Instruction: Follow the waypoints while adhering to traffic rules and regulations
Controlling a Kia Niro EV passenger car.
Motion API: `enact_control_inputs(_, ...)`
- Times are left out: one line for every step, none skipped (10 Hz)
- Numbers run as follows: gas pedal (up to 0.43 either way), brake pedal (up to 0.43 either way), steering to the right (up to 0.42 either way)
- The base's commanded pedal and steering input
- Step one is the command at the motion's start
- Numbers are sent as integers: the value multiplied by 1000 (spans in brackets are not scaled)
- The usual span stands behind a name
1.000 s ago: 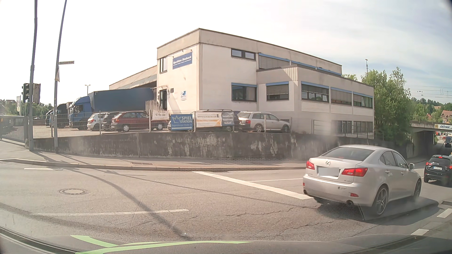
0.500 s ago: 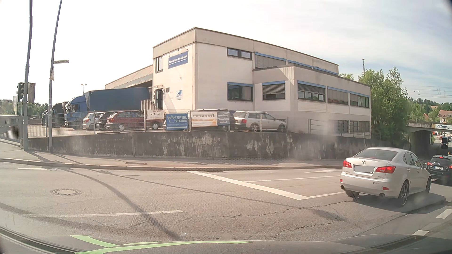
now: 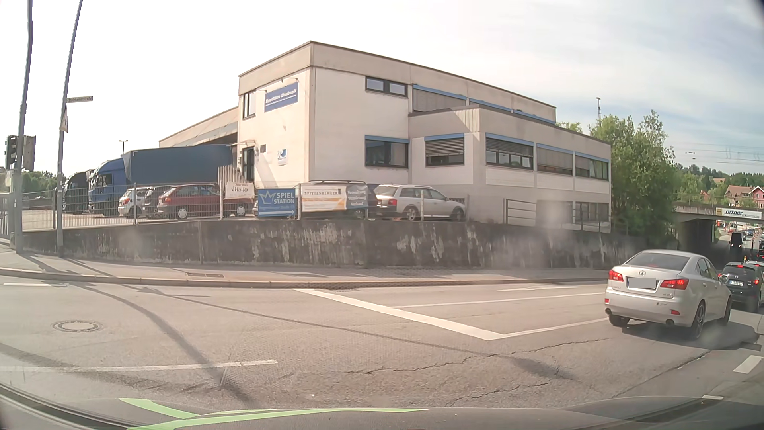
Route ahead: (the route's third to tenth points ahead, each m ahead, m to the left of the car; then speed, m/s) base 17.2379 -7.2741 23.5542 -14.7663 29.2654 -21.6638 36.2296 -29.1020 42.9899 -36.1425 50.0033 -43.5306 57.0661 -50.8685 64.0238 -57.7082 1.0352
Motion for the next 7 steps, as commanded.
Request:
enact_control_inputs(0, 98, 468)
enact_control_inputs(0, 104, 469)
enact_control_inputs(0, 104, 468)
enact_control_inputs(0, 104, 468)
enact_control_inputs(0, 98, 468)
enact_control_inputs(0, 98, 468)
enact_control_inputs(0, 91, 468)
